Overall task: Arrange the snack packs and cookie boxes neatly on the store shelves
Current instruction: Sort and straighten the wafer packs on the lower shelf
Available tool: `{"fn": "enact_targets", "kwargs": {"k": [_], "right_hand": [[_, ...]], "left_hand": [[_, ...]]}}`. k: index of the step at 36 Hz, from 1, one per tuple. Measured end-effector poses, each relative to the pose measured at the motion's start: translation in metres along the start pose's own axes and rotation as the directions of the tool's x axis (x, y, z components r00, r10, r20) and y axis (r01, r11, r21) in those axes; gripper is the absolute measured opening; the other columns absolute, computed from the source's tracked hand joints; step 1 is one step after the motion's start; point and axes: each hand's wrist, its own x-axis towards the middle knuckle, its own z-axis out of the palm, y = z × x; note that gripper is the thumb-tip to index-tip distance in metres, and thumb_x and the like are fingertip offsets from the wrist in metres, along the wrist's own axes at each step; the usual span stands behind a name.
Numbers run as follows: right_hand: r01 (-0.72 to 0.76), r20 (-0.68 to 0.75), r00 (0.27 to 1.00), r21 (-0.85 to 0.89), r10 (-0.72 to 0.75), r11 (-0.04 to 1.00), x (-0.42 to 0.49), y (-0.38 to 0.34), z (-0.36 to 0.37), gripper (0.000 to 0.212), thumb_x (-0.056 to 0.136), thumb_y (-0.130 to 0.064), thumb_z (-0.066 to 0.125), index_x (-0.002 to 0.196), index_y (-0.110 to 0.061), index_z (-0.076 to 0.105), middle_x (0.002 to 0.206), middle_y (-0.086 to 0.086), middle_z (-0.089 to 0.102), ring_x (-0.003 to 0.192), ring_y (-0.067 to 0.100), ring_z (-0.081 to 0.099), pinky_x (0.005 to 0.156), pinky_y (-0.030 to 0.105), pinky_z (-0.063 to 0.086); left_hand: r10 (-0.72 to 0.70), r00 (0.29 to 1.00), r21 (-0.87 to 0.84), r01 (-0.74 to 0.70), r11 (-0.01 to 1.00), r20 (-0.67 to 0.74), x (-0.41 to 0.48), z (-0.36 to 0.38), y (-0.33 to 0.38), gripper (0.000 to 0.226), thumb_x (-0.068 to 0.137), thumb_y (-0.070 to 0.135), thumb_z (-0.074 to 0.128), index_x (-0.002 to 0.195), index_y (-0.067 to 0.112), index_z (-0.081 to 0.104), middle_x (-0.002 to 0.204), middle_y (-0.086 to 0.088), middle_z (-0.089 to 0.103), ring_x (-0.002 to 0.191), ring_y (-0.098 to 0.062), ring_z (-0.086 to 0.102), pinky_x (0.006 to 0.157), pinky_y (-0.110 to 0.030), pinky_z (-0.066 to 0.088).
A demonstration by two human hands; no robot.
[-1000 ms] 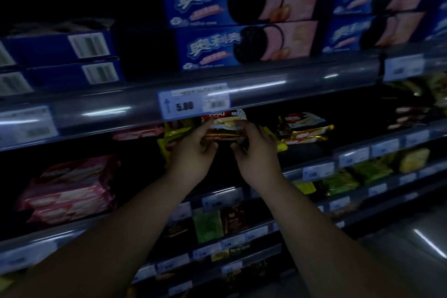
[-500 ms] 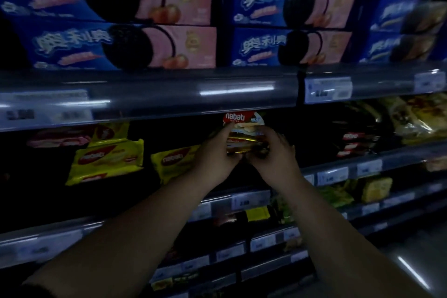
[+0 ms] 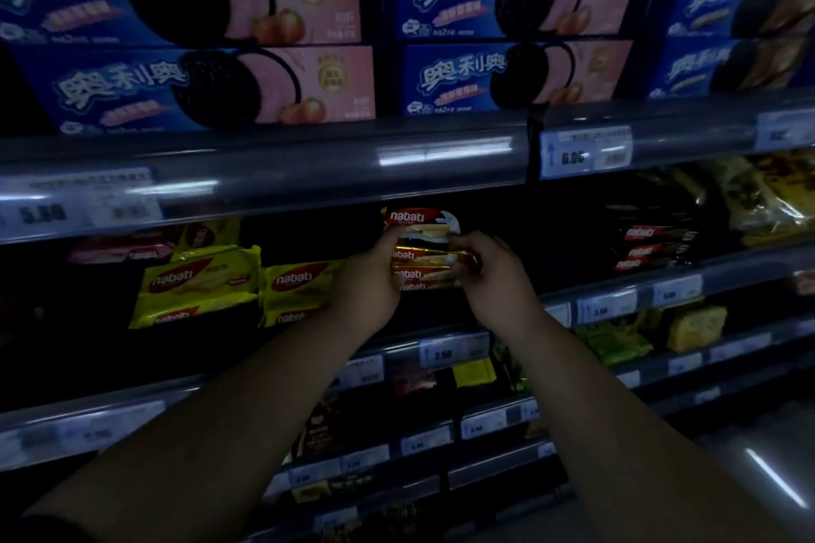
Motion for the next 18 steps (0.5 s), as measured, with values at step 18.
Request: {"fn": "enact_targets", "kwargs": {"k": [18], "right_hand": [[0.006, -0.042, 0.999, -0.092, -0.010, 0.996, -0.020, 0.030, -0.054, 0.031, 0.090, 0.006, 0.057, 0.115, -0.011, 0.058, 0.113, 0.002, 0.046, 0.100, 0.019, 0.055, 0.084, 0.025, 0.044]], "left_hand": [[0.130, 0.988, -0.016, -0.132, 0.991, -0.085, -0.013, 0.047, 0.048, 0.079, 0.089, 0.014, 0.067, 0.151, 0.039, 0.025, 0.137, -0.008, 0.056, 0.110, -0.023, 0.062, 0.087, -0.028, 0.053]]}}
